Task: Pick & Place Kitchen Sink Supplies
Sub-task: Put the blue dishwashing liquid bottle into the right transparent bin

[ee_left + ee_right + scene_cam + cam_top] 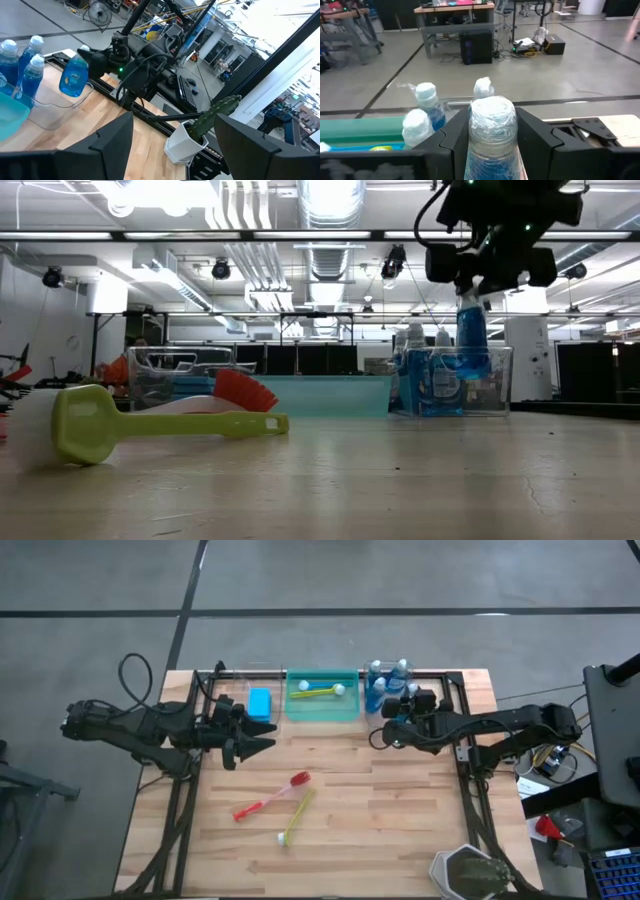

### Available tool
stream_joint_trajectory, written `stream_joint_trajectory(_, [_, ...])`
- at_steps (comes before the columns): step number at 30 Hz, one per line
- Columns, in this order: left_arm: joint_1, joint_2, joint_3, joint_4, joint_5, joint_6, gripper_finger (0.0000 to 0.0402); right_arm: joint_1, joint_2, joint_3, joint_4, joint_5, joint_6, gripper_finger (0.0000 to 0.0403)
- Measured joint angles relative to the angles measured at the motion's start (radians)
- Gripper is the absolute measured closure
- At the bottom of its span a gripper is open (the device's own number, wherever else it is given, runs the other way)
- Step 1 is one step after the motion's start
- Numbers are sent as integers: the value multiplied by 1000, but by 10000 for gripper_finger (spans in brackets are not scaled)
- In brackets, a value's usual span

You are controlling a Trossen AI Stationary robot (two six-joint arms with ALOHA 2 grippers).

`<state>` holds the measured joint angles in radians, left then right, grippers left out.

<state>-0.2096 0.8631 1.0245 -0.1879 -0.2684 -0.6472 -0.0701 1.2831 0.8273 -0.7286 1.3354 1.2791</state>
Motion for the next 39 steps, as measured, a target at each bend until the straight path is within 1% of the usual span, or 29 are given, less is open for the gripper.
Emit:
stream_joint_trajectory(7, [-1,0,0,-1,0,0,134,-56,5,-95,300,0,-213,261])
stream_joint_trajectory(11, [-1,0,0,-2,0,0,134,-95,13,-126,381,-10,-284,264])
stream_joint_trajectory(15, [-1,0,0,-7,0,-1,135,-128,29,-147,389,-59,-245,264])
stream_joint_trajectory(21, [0,1,0,-13,0,-2,135,-147,81,-161,418,-61,-235,262])
stream_joint_trajectory(25, [0,1,0,-13,0,-9,135,-147,115,-158,430,-83,-235,259])
stream_joint_trajectory(32, [0,4,0,-15,1,-10,135,-146,140,-137,429,-109,-269,220])
stream_joint_trajectory(37, [0,4,0,-14,1,-11,135,-146,130,-114,428,-109,-347,196])
stream_joint_trajectory(39, [0,4,0,-17,1,-12,135,-143,118,-95,425,-126,-384,190])
